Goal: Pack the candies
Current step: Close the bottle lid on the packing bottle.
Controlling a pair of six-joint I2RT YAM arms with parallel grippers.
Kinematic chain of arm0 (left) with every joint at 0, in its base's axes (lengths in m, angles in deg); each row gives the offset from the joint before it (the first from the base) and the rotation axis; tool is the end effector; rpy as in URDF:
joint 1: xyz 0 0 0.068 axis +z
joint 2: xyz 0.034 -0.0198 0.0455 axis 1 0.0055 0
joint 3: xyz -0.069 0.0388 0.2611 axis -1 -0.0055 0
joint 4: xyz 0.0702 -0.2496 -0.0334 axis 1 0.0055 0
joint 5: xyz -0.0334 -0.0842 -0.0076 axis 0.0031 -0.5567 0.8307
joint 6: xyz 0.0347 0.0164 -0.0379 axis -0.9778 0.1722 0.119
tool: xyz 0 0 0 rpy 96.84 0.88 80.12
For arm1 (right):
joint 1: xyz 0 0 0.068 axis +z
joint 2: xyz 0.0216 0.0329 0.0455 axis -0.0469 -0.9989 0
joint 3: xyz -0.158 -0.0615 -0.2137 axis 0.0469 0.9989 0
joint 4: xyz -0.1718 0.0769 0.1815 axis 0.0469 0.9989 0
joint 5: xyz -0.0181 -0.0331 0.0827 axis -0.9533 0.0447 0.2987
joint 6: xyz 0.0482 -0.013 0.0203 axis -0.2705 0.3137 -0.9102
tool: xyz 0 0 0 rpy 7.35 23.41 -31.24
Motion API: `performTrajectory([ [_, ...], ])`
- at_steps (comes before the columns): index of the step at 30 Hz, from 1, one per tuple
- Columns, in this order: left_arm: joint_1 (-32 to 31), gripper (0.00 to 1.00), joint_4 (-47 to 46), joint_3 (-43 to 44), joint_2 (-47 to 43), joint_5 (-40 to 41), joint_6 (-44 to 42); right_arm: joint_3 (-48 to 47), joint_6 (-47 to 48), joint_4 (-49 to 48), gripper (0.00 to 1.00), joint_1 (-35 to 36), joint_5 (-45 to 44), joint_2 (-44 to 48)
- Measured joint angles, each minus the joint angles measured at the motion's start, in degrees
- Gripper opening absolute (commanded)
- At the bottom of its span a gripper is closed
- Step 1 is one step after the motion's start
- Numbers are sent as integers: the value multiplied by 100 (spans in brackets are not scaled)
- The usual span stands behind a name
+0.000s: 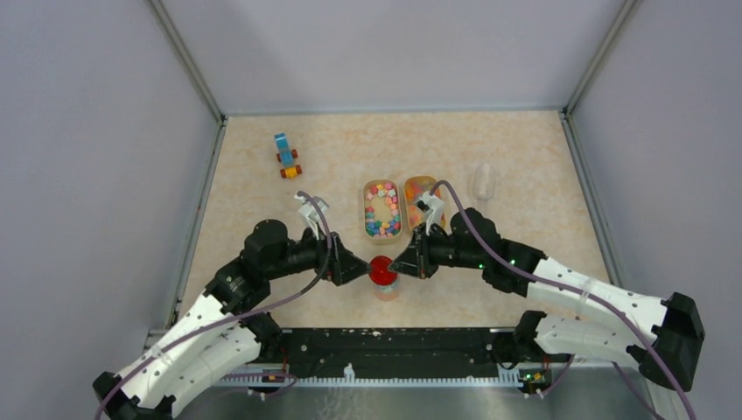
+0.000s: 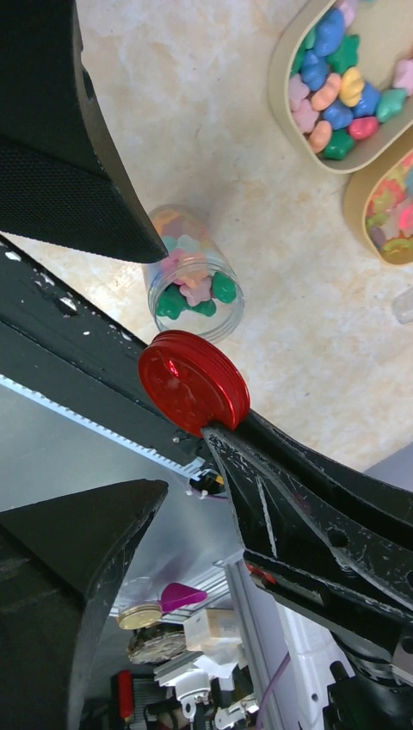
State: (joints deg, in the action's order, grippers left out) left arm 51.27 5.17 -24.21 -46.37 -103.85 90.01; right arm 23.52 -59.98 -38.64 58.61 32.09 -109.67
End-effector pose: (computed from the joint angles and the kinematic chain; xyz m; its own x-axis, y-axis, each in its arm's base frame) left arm 0.1074 -0.1052 0.2979 -0.6862 -0.0980 -0.7208 0.6085 0.4656 -0.6426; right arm 0.1181 0.1903 0.2944 -0.6787 -0.0728 -0.7308 -0.6729 0.4604 0.5790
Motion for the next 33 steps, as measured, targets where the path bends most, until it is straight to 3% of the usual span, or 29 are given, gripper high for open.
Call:
performTrajectory([
  [8, 0, 93, -92, -234, 273, -332, 50, 758, -1276, -671, 0, -525, 485, -2],
  [15, 0, 81, -234, -472, 651, -660, 190, 1333, -2153, -1386, 0, -634, 675, -125],
  [27, -4, 51, -498, -634, 1102, -911, 376, 1886, -2964, -2479, 0, -774, 754, -337],
  [33, -35, 45, -608, -645, 1379, -966, 391, 1956, -3099, -2747, 0, -817, 741, -382],
])
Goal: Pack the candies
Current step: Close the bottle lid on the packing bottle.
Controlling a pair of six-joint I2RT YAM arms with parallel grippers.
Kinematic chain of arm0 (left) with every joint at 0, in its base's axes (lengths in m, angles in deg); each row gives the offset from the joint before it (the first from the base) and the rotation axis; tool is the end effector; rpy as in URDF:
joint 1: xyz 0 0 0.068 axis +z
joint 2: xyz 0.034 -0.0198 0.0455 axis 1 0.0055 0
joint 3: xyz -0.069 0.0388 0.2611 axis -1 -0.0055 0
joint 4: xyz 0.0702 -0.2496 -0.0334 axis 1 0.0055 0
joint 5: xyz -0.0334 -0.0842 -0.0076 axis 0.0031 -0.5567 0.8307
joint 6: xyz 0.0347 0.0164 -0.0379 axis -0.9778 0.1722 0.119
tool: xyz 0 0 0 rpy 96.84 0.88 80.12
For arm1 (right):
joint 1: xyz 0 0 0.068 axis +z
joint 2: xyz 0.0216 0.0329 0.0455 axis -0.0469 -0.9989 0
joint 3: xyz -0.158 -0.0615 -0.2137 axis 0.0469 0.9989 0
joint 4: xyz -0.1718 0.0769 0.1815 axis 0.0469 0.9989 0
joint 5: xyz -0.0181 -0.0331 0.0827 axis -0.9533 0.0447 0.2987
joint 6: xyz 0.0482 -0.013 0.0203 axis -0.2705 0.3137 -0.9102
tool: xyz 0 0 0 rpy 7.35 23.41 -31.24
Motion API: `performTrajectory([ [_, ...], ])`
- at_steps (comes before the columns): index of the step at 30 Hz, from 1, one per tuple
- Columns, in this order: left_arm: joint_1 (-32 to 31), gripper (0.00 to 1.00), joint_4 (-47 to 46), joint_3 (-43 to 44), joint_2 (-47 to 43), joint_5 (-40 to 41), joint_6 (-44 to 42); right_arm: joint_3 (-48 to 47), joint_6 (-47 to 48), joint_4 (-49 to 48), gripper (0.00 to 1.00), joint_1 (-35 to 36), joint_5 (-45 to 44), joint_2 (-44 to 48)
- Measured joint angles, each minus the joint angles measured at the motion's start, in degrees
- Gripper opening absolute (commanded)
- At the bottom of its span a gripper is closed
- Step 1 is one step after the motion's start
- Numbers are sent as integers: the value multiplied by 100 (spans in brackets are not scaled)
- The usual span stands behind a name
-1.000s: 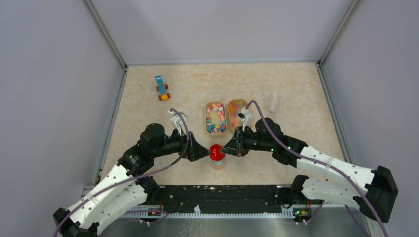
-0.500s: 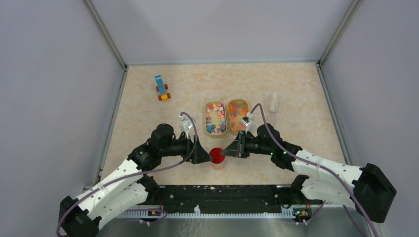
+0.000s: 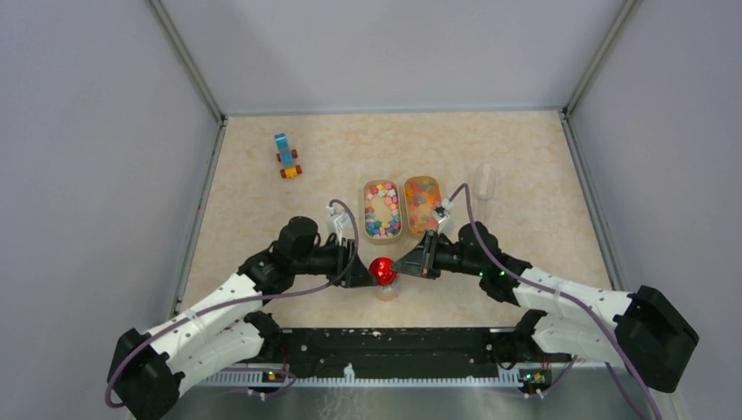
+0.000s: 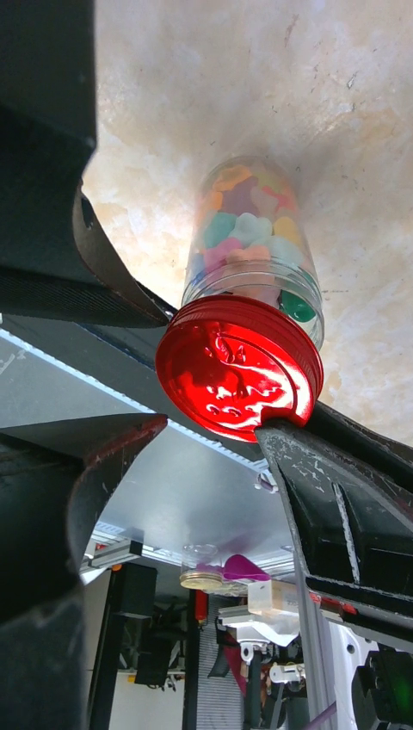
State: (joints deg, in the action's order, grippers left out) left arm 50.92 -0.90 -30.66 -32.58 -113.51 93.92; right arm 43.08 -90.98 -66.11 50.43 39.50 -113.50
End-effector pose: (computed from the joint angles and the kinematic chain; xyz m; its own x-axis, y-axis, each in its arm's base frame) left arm 0.1316 -0.1324 0.2344 -0.8701 0.0585 -0.4894 0.4608 0.4488 -0.7657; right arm 0.1386 0.1722 0.2111 -0.9211 0.2211 -0.3204 -0.2272 0.3631 0.9036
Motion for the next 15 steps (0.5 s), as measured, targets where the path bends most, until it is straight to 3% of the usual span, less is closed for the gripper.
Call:
performTrajectory([
  [15, -31, 32, -114, -2, 317, -31, -4, 136, -66, -308, 1, -68, -50, -162],
])
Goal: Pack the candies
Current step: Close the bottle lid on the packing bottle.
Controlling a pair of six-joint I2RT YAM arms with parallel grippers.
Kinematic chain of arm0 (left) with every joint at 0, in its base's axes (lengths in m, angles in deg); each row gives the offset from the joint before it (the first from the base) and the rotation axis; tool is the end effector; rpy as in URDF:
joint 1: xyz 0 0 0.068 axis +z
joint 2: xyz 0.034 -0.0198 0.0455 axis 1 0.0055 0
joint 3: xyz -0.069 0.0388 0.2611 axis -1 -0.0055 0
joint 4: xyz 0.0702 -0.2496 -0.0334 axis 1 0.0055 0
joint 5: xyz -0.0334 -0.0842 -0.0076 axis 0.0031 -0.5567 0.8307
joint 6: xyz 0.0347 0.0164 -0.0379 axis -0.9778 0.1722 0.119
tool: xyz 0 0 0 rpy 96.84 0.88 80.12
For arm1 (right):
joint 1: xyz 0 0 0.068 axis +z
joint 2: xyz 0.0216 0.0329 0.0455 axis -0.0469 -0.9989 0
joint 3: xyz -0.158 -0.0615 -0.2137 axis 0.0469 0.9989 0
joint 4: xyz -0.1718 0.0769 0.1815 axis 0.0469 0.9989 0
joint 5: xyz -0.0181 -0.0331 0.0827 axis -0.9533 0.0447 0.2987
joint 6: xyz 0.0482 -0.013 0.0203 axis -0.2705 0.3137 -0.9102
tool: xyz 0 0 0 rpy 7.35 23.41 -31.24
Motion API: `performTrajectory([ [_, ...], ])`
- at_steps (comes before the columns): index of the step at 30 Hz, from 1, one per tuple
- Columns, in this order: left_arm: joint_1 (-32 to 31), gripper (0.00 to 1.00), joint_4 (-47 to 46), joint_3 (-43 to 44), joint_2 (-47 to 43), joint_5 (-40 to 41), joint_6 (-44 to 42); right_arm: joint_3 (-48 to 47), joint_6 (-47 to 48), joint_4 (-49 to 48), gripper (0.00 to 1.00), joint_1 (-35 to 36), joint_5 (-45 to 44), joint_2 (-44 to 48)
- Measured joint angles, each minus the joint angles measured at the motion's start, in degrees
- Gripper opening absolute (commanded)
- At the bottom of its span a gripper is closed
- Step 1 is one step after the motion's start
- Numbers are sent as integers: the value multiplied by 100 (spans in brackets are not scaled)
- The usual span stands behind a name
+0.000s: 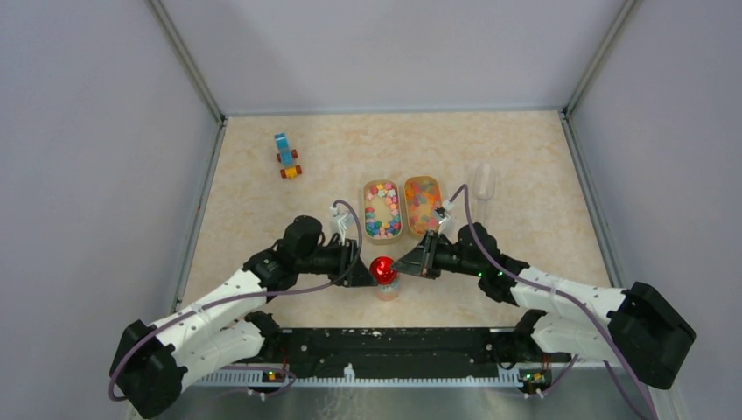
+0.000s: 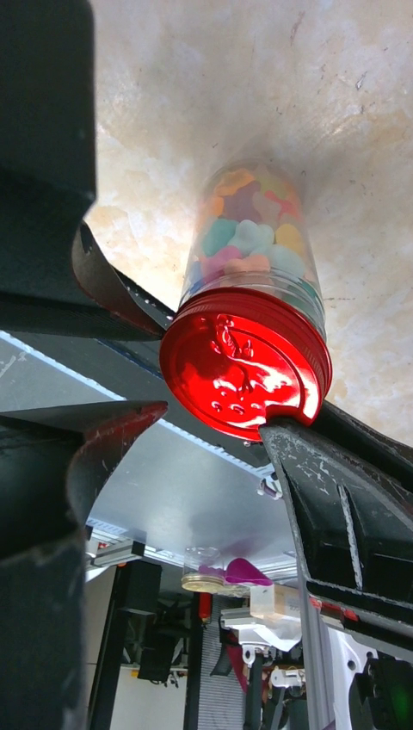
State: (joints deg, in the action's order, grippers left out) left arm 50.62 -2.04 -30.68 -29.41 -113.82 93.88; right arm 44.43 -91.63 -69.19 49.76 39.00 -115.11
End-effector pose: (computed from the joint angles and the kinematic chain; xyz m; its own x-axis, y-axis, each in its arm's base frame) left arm 0.1366 -0.1379 0.2267 -0.8832 0.0770 -0.4625 0.4431 0.4599 -0.7695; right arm 0.1417 0.1713 0.2031 -0.9179 0.2435 -0.3133 -0.2125 0.3651 0.9064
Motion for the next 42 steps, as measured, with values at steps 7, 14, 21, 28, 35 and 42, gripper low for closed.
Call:
performTrajectory([
  [7, -2, 29, 7, 0, 111, 0, -4, 2, 15, 2, 11, 0, -13, -22],
  [14, -4, 29, -17, 0, 162, 2, -4, 24, 144, 157, 22, 0, -98, 0],
  [21, -9, 28, -61, 0, 214, 2, -2, 33, 345, 400, 27, 0, -282, 293],
  [28, -11, 28, -103, 0, 262, 2, -2, 33, 660, 962, 29, 0, -616, 634],
  [35, -11, 38, -101, 2, 297, 2, -2, -101, 1110, 1738, 31, 0, -929, 857],
  [42, -22, 62, 48, 92, 201, 127, -61, -540, 1521, 2083, 34, 55, -1025, 855],
])
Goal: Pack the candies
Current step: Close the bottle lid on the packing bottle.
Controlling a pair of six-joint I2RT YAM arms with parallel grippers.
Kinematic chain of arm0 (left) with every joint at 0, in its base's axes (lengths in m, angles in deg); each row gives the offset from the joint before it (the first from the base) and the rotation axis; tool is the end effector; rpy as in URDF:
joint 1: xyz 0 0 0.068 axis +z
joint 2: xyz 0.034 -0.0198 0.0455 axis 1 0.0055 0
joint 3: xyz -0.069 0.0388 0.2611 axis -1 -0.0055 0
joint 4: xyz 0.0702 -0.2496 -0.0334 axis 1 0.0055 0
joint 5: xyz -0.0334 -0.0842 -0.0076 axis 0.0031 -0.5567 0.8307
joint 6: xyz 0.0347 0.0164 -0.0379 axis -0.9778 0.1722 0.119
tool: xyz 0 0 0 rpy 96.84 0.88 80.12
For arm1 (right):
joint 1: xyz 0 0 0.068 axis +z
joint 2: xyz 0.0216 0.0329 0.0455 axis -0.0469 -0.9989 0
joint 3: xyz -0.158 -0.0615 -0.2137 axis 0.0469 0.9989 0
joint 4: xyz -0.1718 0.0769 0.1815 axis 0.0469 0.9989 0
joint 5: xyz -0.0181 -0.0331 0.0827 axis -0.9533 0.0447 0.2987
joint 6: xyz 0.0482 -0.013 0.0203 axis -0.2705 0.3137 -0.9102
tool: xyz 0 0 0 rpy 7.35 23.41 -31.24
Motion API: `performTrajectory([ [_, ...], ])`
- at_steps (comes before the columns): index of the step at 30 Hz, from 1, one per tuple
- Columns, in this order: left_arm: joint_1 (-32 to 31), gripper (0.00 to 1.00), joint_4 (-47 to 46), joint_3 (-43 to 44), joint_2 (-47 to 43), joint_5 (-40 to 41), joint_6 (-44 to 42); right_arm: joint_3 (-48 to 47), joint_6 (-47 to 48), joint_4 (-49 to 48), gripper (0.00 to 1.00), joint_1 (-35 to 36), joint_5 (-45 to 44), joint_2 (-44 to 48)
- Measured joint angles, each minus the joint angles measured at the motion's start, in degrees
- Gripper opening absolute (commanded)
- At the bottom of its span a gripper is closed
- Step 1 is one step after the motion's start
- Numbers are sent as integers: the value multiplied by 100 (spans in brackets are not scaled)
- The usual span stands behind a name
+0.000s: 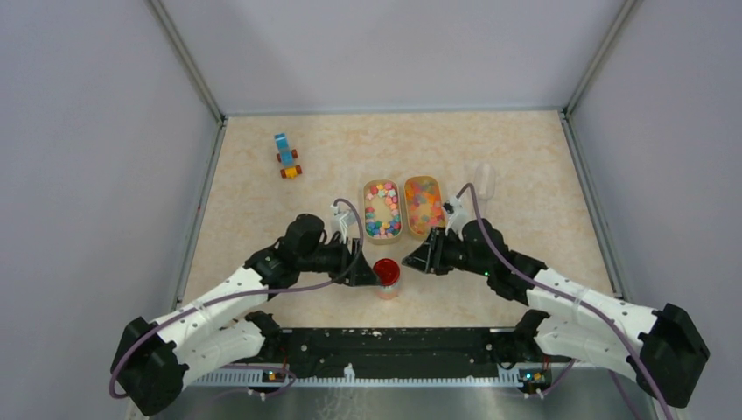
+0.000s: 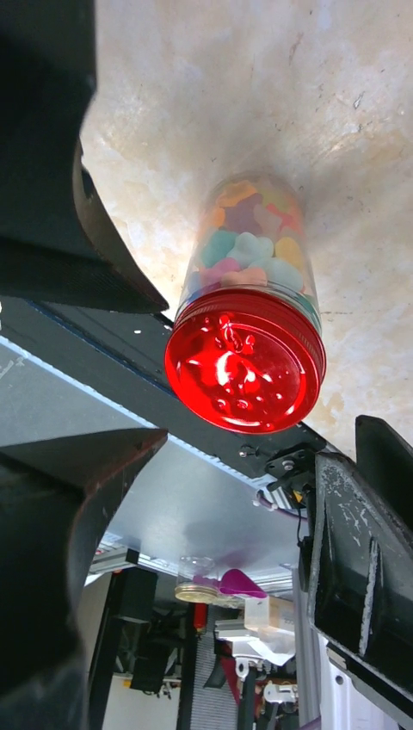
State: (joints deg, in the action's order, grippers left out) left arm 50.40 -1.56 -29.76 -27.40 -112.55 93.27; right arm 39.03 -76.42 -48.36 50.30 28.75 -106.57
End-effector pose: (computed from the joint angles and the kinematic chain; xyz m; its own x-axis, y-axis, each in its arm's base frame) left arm 0.1407 -0.1413 0.2249 -0.8859 0.0815 -0.4566 0.4353 0.4860 -0.7578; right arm 0.1335 0.1564 0.2268 -0.8215 0.1986 -0.5345 -0.3412 0.5799 0.7398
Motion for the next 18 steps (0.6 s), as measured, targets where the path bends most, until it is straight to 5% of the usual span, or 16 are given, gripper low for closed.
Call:
performTrajectory([
  [6, -4, 78, 205, 142, -210, 188, -50, -409, 306, 199, 36, 304, -208, -184],
  [18, -4, 83, 280, 151, 28, 323, -136, -717, 708, 734, 39, 682, -876, -741],
])
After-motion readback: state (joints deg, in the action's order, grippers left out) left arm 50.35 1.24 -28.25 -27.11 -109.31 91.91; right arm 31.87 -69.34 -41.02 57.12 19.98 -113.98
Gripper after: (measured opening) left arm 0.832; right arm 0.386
